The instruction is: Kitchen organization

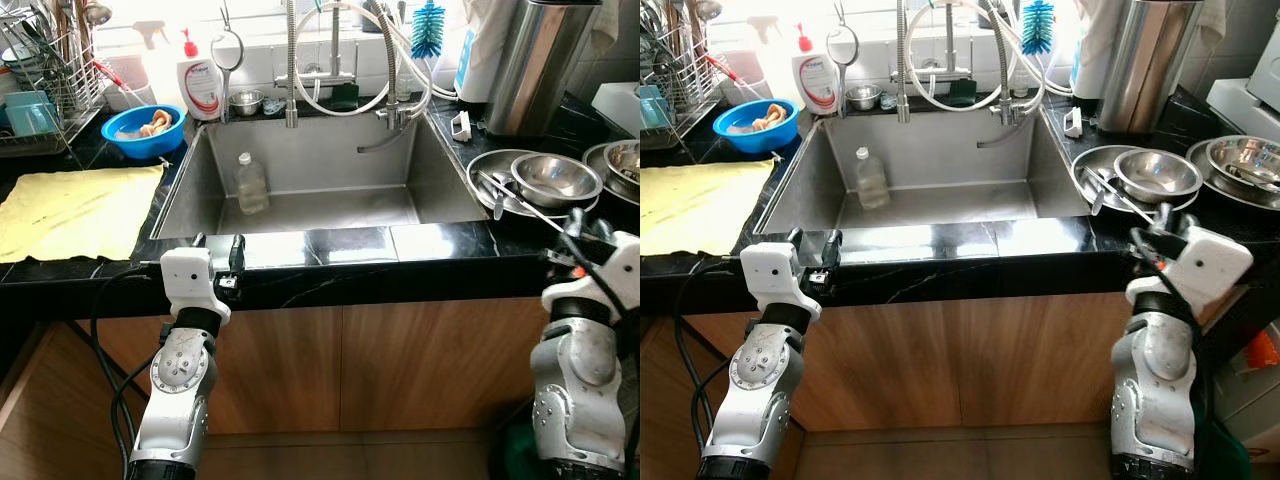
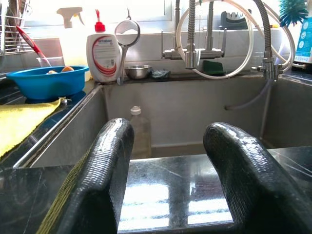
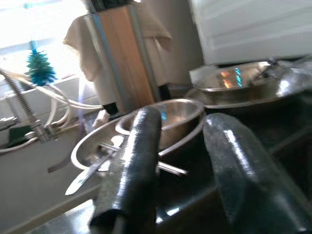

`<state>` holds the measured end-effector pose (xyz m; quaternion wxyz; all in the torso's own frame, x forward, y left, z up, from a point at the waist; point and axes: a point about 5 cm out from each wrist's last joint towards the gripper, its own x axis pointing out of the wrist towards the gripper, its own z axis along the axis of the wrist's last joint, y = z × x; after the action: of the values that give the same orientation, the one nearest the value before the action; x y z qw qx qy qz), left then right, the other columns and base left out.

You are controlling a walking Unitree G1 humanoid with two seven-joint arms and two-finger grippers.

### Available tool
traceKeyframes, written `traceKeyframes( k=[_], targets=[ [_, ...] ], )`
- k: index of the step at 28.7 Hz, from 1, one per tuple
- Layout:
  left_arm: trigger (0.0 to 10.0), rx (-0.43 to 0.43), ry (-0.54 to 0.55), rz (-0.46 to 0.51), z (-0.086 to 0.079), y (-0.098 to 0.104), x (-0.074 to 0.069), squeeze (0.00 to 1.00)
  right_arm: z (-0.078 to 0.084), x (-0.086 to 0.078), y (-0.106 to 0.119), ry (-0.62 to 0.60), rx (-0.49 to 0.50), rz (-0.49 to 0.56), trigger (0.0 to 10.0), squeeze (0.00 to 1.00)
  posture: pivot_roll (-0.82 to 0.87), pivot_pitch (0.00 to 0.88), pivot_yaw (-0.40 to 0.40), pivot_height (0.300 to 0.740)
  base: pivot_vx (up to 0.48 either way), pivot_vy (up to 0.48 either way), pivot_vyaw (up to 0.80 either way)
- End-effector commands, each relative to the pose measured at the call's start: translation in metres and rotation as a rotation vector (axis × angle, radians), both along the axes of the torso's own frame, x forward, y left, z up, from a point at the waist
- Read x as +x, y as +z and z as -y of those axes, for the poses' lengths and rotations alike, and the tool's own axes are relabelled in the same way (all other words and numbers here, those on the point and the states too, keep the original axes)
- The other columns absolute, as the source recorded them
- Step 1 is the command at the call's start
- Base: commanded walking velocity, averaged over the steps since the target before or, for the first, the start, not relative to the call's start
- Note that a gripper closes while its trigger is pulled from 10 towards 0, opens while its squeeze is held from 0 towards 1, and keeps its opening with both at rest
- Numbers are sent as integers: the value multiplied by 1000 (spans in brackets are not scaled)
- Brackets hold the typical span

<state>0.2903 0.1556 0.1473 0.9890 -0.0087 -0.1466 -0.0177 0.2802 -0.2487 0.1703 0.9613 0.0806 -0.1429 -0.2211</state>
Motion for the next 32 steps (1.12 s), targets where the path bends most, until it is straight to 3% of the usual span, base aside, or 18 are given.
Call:
traceKeyframes(
  k=[1,7,8,9,12,13,18,19,20,32],
  targets=[
    [10000,12,1,-1,-2,1,1,0,-2,5,0,2,49,-4,10000,1000,-142,0,84,740,0,0,0],
    [10000,13,0,0,-2,1,0,0,-1,7,-3,-5,106,-6,10000,1000,-134,0,83,740,0,0,0],
    [10000,13,0,0,-2,1,0,0,-1,8,-4,-3,112,-12,10000,82,-134,0,83,740,0,0,0],
    [10000,14,0,0,-2,1,0,0,-1,9,-4,-2,111,-15,10000,0,-134,0,83,740,0,0,0],
    [10000,14,-2,1,-2,2,0,0,-2,9,-4,7,128,-4,10000,0,-133,0,84,740,0,0,0],
    [10000,15,-3,2,-2,2,0,0,-2,9,-4,6,136,9,10000,1000,-133,0,84,740,0,0,0],
    [10000,15,-4,2,-2,2,0,0,-1,8,-3,-9,128,3,10000,992,-132,0,85,740,0,0,0],
    [10000,15,-4,3,-2,2,0,0,-1,8,-4,-14,125,-1,10000,561,-132,0,86,740,0,0,0],
    [10000,15,-5,2,-2,2,0,0,0,9,-4,-15,128,-2,10000,0,-133,0,86,740,0,0,0],
    [10000,16,-2,0,-2,2,0,0,0,20,-12,-17,184,-43,10000,0,-130,0,86,740,0,0,0]
  ],
)
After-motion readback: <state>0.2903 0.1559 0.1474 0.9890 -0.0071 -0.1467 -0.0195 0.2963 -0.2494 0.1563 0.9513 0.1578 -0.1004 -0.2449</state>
